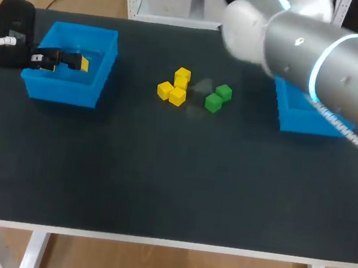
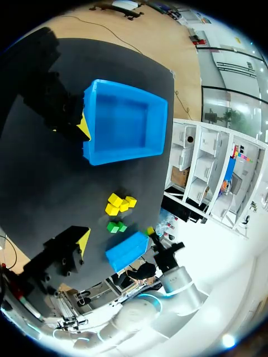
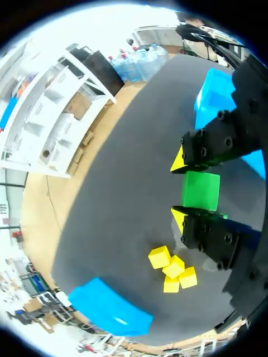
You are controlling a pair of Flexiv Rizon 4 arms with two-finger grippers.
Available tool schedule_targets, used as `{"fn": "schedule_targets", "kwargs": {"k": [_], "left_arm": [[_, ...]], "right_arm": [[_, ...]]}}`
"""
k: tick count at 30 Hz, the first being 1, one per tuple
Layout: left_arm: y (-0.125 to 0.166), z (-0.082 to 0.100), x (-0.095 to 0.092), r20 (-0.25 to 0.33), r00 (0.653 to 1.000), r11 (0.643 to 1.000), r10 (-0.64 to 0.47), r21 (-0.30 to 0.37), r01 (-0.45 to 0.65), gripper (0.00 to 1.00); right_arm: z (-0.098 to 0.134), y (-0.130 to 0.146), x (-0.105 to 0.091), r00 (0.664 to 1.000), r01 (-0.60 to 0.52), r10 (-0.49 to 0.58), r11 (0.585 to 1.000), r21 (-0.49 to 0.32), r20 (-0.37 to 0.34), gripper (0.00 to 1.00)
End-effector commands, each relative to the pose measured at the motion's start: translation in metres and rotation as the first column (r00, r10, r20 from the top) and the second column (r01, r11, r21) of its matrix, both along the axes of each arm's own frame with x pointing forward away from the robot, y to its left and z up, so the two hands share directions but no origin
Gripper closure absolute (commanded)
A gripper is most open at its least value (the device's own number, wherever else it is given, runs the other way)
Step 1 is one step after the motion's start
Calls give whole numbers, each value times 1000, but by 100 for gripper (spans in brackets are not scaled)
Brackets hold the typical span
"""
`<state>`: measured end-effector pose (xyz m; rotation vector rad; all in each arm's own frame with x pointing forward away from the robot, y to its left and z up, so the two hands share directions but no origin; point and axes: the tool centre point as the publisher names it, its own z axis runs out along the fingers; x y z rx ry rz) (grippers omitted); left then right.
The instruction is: Put the green cubes in the right bin and the yellow cubes in the left bin.
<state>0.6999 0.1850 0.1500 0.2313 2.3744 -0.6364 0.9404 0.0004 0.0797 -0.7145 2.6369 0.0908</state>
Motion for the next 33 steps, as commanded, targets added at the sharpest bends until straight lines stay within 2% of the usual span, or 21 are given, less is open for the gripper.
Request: {"fn": "schedule_targets", "kwargs": {"k": [1, 3, 6, 13, 19, 26, 27, 28, 29, 30, 31, 33], "left_arm": [[0, 0, 0, 0, 1000, 1000, 0, 0, 0, 0], [0, 0, 0, 0, 1000, 1000, 0, 0, 0, 0], [0, 0, 0, 0, 1000, 1000, 0, 0, 0, 0], [0, 0, 0, 0, 1000, 1000, 0, 0, 0, 0], [0, 0, 0, 0, 1000, 1000, 0, 0, 0, 0], [0, 0, 0, 0, 1000, 1000, 0, 0, 0, 0], [0, 0, 0, 0, 1000, 1000, 0, 0, 0, 0], [0, 0, 0, 0, 1000, 1000, 0, 0, 0, 0], [0, 0, 0, 0, 1000, 1000, 0, 0, 0, 0], [0, 0, 0, 0, 1000, 1000, 0, 0, 0, 0], [0, 0, 0, 0, 1000, 1000, 0, 0, 0, 0], [0, 0, 0, 0, 1000, 1000, 0, 0, 0, 0]], "right_arm": [[55, -62, -69, 984, 19, -41, 992, 124, 172, 100], [66, -89, -80, 977, 62, -90, 987, 147, 194, 100], [70, -121, -92, 969, 108, -141, 981, 161, 204, 100], [57, -167, -114, 956, 200, -230, 965, 171, 180, 100], [43, -184, -129, 953, 237, -264, 955, 177, 148, 100], [26, -192, -133, 950, 264, -286, 949, 173, 121, 98], [26, -193, -133, 950, 266, -289, 948, 174, 120, 65], [26, -194, -134, 949, 268, -290, 947, 175, 120, 54], [25, -194, -134, 949, 268, -291, 947, 176, 120, 51], [25, -195, -135, 949, 269, -291, 947, 176, 119, 21], [24, -195, -136, 949, 269, -291, 947, 175, 118, 0], [23, -196, -137, 949, 269, -292, 947, 174, 117, 0]]}}
